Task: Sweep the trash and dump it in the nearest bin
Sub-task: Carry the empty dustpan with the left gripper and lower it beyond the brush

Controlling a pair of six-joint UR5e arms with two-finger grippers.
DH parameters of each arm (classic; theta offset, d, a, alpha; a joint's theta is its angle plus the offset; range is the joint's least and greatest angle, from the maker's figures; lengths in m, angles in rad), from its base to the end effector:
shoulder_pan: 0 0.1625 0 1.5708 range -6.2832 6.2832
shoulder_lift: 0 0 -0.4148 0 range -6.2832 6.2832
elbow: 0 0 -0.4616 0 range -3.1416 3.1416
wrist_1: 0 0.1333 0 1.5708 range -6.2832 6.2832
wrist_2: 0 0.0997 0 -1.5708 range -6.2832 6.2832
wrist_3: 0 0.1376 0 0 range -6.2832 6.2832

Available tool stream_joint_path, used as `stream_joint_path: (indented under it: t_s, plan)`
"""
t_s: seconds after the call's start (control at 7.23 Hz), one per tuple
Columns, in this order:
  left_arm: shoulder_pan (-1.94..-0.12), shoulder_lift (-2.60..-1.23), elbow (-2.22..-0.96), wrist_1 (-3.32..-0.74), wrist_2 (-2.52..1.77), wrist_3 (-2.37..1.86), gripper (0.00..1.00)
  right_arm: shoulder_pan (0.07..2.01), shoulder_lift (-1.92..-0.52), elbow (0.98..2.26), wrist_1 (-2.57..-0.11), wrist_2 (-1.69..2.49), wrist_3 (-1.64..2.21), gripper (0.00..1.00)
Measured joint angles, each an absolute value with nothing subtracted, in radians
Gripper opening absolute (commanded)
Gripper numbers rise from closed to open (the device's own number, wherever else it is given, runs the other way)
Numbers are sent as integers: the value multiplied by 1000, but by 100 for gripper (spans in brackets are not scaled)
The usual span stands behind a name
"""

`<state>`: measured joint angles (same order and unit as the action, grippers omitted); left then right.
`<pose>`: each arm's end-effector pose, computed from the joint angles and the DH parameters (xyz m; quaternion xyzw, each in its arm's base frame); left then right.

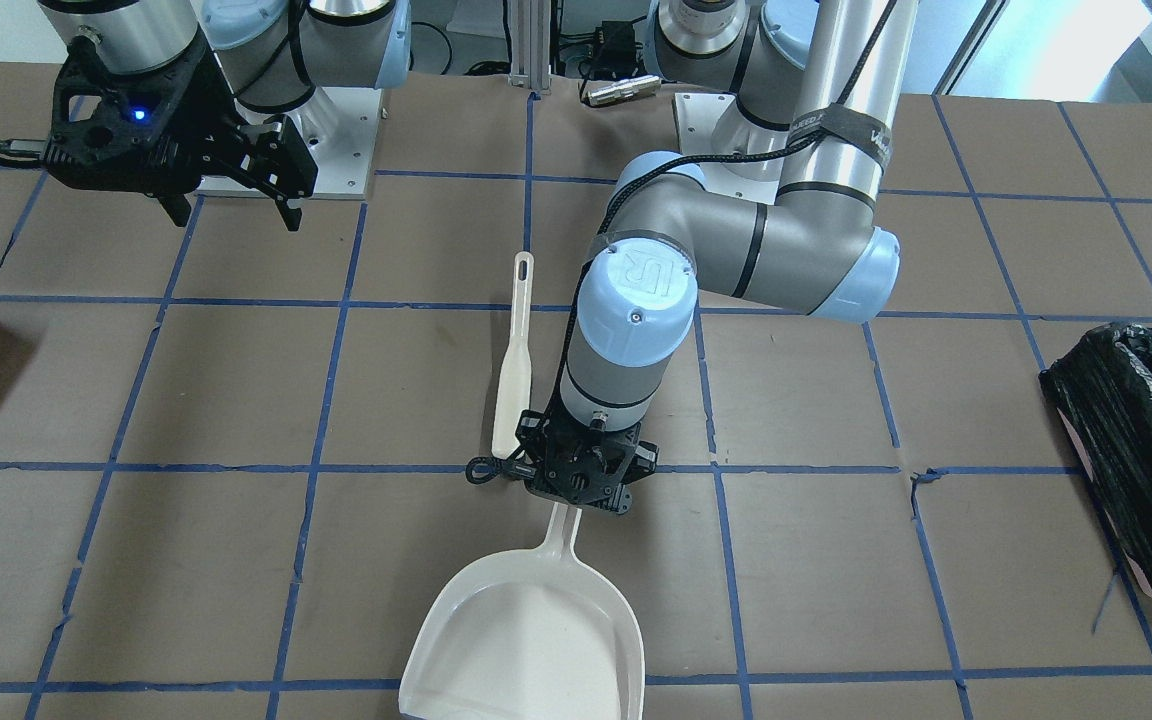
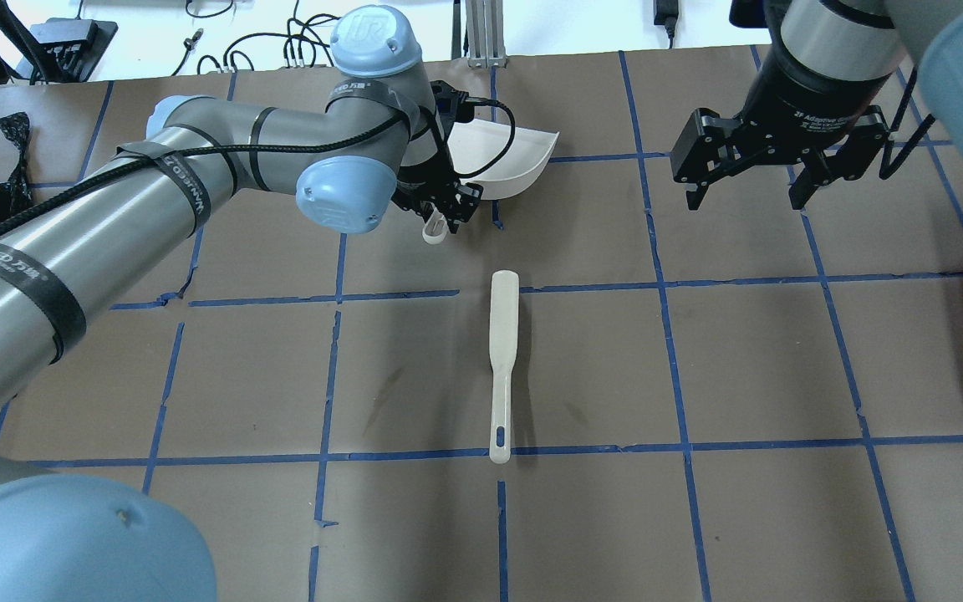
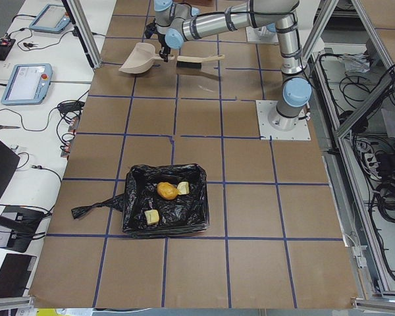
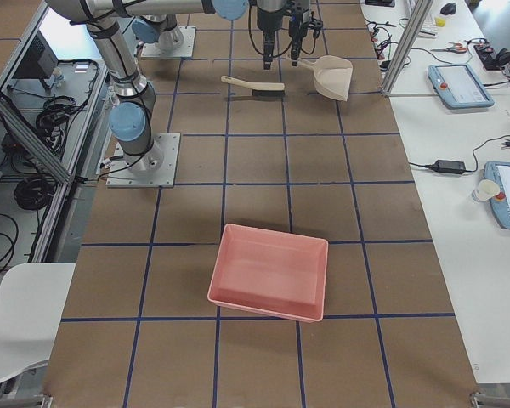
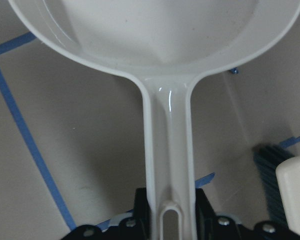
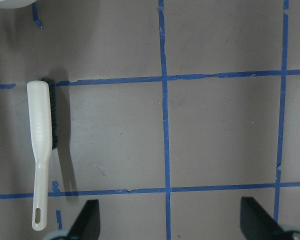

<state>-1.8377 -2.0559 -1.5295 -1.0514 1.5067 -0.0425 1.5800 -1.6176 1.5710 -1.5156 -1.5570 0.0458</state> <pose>-0.3270 -0.6571 0.2018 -0.1130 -0.9924 0.0324 0.0375 0.1402 -0.5389 0.4599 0.0183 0.9998 0.0045 0.0068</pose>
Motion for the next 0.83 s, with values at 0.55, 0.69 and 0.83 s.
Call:
stream_joint_path:
  t_s: [0.55,0.69,0.83]
  plan:
    - [-1886,-2066,-1517,-1036,1509,-264,0,1581,-1618,1572,-1514,-1553,47,100]
    - [-1899,-2074,-1516,-1035,1511,-269,1,1581,-1618,1572,-1514,-1548,47,100]
    - [-1911,-2087,-1515,-1035,1513,-270,1,1581,-1618,1572,-1514,-1546,47,100]
